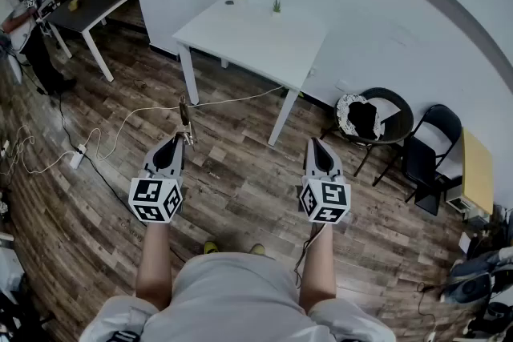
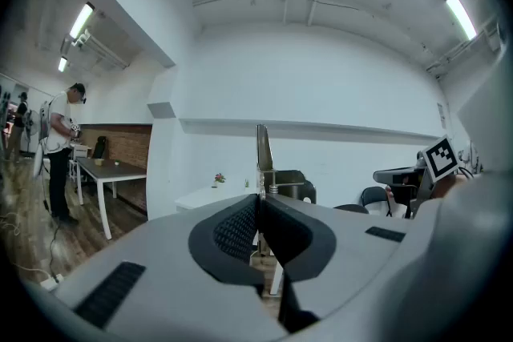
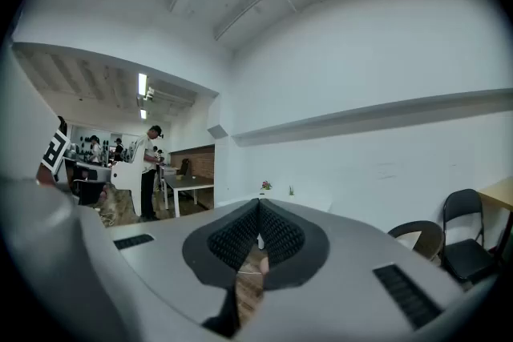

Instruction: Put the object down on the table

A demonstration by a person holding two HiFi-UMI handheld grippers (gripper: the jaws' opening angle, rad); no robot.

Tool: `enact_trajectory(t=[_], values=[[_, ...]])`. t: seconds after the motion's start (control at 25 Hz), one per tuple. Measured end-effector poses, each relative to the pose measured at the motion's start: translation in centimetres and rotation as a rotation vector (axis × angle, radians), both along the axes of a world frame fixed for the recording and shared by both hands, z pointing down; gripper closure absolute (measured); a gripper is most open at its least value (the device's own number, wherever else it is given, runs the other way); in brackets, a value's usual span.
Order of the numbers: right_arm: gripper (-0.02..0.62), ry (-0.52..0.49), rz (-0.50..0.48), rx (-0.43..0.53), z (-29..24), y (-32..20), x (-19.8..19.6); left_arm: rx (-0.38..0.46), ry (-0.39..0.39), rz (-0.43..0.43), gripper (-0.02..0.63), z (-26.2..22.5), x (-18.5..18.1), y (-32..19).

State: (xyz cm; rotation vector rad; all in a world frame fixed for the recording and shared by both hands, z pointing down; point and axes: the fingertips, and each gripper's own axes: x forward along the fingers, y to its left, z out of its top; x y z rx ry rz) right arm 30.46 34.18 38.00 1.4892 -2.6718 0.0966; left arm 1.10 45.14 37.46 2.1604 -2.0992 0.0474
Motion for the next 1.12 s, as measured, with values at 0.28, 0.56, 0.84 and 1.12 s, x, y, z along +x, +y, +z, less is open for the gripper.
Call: enact_trajectory(t=[0.28, 0.56, 0.84, 1.12], values=[[0.588, -0.003, -0.004, 0.0, 0.0, 1.1, -0.1, 0.009, -0.001, 0.007, 0.586, -0.2, 0.1, 0.8], [0.588, -0.041, 0.008, 0.007, -0.5, 1.7, -0.5, 0.007, 0.002, 0.012, 0.586, -0.2, -0.4, 1.4], [0.587, -0.014, -0.009, 0.011, -0.6, 3.2, -2.7, 0.01, 0.009, 0.03, 0.586, 0.0, -1.7, 2.6], [0.587, 0.013, -0.003, 0.038, -1.0, 4.8, -6.3, 0.021, 0.021, 0.067, 0.586, 0.0, -4.2, 3.8]])
